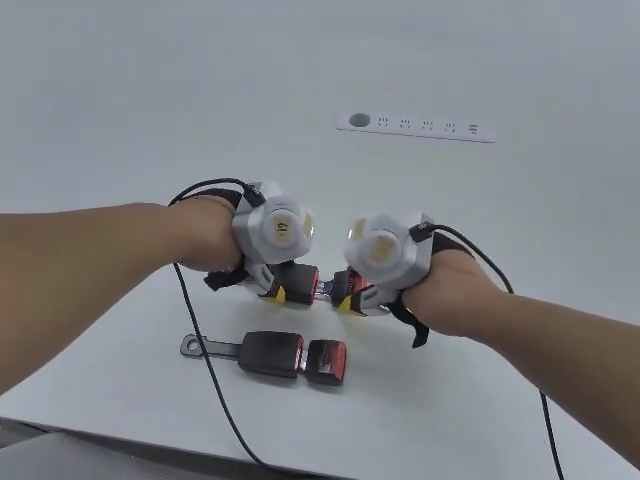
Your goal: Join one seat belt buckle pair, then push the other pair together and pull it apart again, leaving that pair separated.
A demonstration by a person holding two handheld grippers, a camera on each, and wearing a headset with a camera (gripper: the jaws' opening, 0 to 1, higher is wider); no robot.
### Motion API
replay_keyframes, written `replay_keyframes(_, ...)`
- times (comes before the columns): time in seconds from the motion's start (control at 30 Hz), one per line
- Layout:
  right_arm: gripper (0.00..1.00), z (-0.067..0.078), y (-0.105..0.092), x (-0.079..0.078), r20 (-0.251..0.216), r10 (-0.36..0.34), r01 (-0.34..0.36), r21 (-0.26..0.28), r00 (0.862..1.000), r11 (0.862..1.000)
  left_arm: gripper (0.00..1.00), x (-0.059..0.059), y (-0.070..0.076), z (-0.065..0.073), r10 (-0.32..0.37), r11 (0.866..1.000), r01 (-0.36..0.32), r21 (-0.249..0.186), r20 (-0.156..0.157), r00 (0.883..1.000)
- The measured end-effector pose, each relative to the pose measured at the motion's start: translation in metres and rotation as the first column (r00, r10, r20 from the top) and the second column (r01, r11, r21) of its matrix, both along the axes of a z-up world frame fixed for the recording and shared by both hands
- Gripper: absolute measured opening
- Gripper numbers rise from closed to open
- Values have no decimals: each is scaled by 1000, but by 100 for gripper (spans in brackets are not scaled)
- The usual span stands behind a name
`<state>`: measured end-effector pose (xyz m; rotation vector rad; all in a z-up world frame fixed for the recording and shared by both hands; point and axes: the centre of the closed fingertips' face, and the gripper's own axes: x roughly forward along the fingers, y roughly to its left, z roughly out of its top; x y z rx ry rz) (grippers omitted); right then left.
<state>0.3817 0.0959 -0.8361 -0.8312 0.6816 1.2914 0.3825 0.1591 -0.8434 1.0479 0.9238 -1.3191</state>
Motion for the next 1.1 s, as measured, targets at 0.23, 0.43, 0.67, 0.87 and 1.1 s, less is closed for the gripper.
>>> replay_keyframes(0.23, 33, 0, -16, -6, 7, 23, -23, -16, 1000, 1000, 33, 0, 0, 0, 6, 1000, -6, -10, -1, 1000)
replay_keyframes(0.43, 33, -1, -55, -10, 2, -17, 17, -41, 1000, 999, 33, 0, 0, 0, 3, 1000, -3, -4, 0, 1000)
replay_keyframes(0.67, 33, -2, -110, -13, 7, -79, 79, -68, 997, 995, 34, 0, 0, -1, 6, 1000, -6, 0, 3, 1000)
replay_keyframes(0.87, 33, -3, -144, -19, 9, -109, 110, -91, 994, 990, 34, 0, 0, -1, 17, 1000, -17, 0, 8, 1000)
replay_keyframes(1.1, 34, -5, -164, -25, 44, -95, 100, -133, 995, 986, 34, 0, 2, 0, 75, 997, -75, -17, 26, 997)
